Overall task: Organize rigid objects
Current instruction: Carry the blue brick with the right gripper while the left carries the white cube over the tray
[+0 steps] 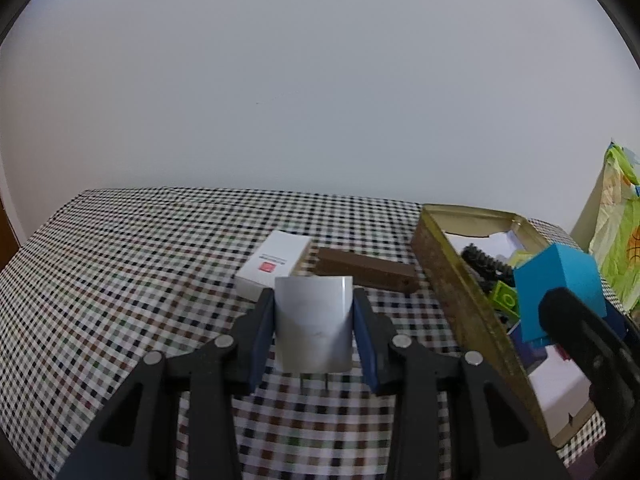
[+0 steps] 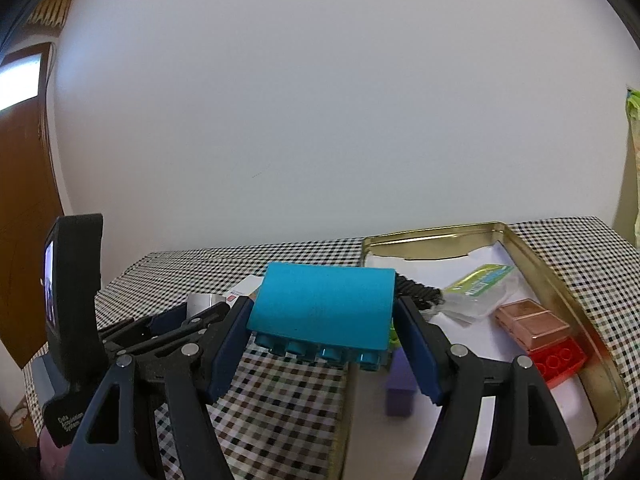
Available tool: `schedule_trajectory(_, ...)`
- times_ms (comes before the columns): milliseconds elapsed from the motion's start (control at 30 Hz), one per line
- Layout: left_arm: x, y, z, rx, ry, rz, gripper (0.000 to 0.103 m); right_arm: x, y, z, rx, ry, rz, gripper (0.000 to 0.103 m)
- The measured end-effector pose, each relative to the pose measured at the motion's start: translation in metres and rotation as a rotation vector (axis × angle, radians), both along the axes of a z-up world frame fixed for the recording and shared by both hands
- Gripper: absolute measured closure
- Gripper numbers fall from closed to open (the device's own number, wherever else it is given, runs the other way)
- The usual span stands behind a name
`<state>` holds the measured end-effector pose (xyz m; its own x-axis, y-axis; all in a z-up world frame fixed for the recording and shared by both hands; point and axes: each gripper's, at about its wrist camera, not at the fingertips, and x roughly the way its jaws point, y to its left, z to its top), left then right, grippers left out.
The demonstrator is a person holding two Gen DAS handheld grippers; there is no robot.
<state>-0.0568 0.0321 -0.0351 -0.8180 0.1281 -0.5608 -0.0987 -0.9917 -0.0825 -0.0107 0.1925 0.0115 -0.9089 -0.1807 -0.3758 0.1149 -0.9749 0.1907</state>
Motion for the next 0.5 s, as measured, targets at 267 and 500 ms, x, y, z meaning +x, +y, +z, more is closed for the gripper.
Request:
schedule_trajectory(267,0.006,0.015,0.007,0.000,0.012,-0.027,0.066,0.008,0.020,0.004,-0.032,0.013,-0.022,0.029)
schedule_trajectory(500,0.012,0.030,0.019,-0.008,0.040,-0.058,0.066,0.017,0.038,0.010,-0.051,0.027,-0.055,0.029)
